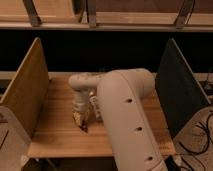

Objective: Place the pepper on the white sponge

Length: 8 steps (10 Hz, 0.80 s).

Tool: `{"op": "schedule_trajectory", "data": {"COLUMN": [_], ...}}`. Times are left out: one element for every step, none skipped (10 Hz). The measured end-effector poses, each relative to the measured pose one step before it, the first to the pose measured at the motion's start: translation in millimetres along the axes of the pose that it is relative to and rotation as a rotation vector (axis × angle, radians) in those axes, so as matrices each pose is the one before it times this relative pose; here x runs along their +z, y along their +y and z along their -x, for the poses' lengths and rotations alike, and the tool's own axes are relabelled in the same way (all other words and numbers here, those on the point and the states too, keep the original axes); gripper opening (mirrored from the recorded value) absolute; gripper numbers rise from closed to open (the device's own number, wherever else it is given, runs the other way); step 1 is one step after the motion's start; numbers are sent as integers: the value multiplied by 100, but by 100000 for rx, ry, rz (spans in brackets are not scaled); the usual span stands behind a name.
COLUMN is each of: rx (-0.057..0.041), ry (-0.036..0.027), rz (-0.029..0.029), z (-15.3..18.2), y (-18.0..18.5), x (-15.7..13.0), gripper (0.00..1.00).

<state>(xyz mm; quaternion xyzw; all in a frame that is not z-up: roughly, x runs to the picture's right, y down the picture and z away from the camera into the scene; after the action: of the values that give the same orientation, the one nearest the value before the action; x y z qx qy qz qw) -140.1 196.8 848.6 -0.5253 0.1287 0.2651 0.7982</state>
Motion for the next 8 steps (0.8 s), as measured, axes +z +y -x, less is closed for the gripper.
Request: {"op": "schedule_trajectory", "data": {"rx": [162, 128, 178, 14, -705, -776, -1146, -437], "ry": [138, -257, -1170, -1800, -2964, -1908, -2560, -2758], "rz": [-220, -444, -1061, -1845, -3183, -2391, -3434, -3250], "z": [56, 84, 200, 259, 498, 299, 468, 452], "y": [8, 1, -46, -62, 155, 186, 242, -75], "x": [-3, -111, -508, -863, -1599, -1210, -1574, -1577], "gripper": [0, 0, 0, 0, 0, 0, 0, 0]}}
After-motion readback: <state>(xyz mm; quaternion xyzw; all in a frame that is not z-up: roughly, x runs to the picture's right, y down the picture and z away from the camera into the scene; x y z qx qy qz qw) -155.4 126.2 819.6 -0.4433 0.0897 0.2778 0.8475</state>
